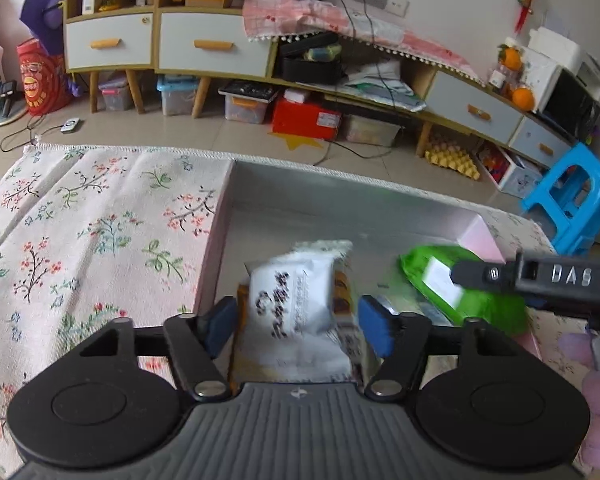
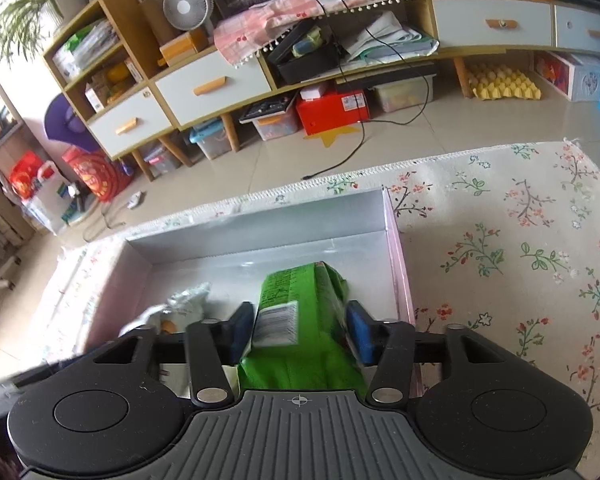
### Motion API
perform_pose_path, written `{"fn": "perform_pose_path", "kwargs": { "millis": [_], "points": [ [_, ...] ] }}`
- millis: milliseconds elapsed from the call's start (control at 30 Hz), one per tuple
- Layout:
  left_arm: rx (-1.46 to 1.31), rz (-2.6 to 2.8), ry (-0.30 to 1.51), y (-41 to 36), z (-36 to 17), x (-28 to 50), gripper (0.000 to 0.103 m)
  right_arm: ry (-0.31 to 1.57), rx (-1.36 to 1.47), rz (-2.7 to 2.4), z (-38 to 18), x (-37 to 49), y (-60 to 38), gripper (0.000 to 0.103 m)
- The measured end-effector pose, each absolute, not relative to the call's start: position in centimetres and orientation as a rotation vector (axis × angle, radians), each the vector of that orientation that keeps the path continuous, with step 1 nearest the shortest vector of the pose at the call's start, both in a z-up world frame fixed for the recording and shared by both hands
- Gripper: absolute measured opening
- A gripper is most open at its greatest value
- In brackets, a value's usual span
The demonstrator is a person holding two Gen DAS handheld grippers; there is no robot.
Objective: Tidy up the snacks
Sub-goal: 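Carry both packets into the pink box and open both tools, then move both tools back over the remaining snacks beside the box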
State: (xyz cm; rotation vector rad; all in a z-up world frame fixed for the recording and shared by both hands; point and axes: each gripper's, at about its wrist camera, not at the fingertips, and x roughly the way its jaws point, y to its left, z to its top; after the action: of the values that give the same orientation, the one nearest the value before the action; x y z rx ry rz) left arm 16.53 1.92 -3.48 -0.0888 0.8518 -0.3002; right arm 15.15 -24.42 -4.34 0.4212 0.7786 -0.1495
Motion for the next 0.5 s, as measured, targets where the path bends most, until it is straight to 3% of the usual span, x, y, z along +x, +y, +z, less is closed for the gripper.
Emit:
{"fn": "perform_pose_path", "kwargs": {
  "millis": [100, 200, 333, 500],
  "points": [
    [-0.051, -0.295, 0.837, 2.0, -2.5, 15.5, 0.083, 0.773, 0.426, -0.145, -3.4, 14.3, -24.3, 0.068],
    [-0.026, -0.31, 0.843, 2.2, -1.7, 14.4, 0.09, 0.775, 0.41, -0.143, -2.4, 13.1, -23.8, 0.077],
    [0.007, -0.305, 0.836, 2.7, -0.4, 12.7, 0.101, 0.791, 0.381, -0.148, -0.9, 11.5, -22.8, 0.082],
    [0.021, -0.294, 0.856, 3.1, 0.4, 11.0, 0.102, 0.816, 0.323, -0.145, 0.8, 9.2, -21.4, 0.089]
  ]
}}
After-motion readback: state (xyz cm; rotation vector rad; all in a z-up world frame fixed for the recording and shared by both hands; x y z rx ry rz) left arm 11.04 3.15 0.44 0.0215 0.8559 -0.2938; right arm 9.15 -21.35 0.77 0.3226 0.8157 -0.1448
